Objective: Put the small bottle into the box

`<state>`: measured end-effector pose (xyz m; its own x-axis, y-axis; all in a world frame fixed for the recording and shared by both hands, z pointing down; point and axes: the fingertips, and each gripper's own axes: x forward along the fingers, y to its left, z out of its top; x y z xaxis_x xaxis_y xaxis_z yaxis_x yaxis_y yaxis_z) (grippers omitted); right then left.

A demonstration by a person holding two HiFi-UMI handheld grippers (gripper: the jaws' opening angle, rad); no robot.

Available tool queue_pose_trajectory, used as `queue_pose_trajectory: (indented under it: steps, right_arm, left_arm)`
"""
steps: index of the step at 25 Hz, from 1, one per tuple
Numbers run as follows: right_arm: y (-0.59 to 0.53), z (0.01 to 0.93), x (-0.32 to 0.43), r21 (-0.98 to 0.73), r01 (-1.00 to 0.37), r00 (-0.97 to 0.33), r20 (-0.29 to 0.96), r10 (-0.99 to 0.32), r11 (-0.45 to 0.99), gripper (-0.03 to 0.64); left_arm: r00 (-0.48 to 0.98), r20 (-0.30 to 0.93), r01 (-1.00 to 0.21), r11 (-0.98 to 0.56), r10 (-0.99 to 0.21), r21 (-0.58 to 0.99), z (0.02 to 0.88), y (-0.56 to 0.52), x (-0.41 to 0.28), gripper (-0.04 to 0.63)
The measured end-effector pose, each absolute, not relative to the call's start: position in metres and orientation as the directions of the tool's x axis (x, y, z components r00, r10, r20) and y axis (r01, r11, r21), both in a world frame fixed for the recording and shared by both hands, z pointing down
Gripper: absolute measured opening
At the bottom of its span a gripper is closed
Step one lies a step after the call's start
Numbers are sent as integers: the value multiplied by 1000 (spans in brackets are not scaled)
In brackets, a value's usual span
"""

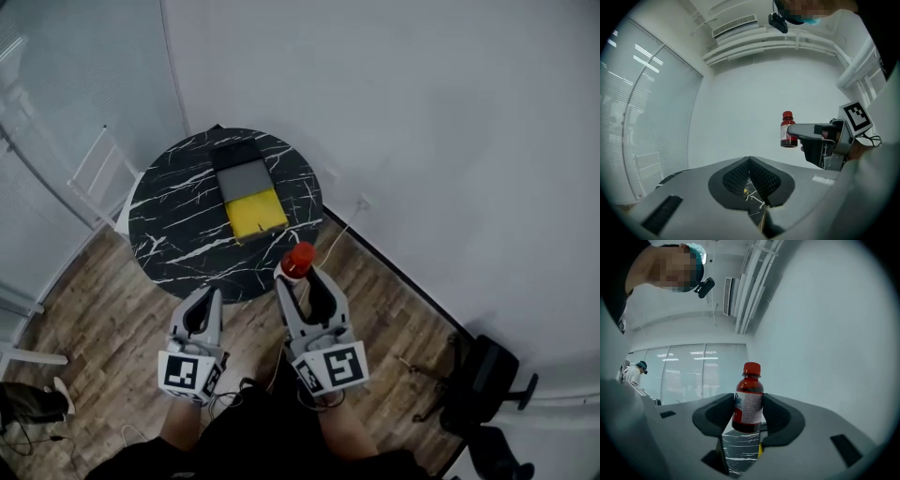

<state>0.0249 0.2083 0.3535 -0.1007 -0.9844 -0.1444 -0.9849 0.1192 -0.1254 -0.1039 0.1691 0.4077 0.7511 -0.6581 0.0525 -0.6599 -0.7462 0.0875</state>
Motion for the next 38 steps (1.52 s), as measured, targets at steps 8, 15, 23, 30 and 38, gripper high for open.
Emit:
queue_pose_trajectory:
  steps: [8,15,23,30,38]
  right_arm:
    - [137,347,100,-125,-975,-168,-144,-975,186,178]
    - [92,369,149,-155,-952,-255,-76,-964,264,179]
    - [49,426,172,-201,-935,-307,54,-950,291,179]
    - [7,468,180,-261,-930,-312,186,-932,260,178]
    - [-63,508,172,-272,-928,-331,295,-896,253,178]
  left_arm:
    - [709,113,-704,-707,-696,69,412,110,-27,-3]
    - [654,180,-754,-652,-734,81,434,82,22,-3]
    - [620,265,-777,-624,-739,79,469,57,37,-3]
    - [615,311,-780,-616,-725,108,503,15,42,-3]
    - [607,370,-787,-596,-703,159,538,-55,36,-3]
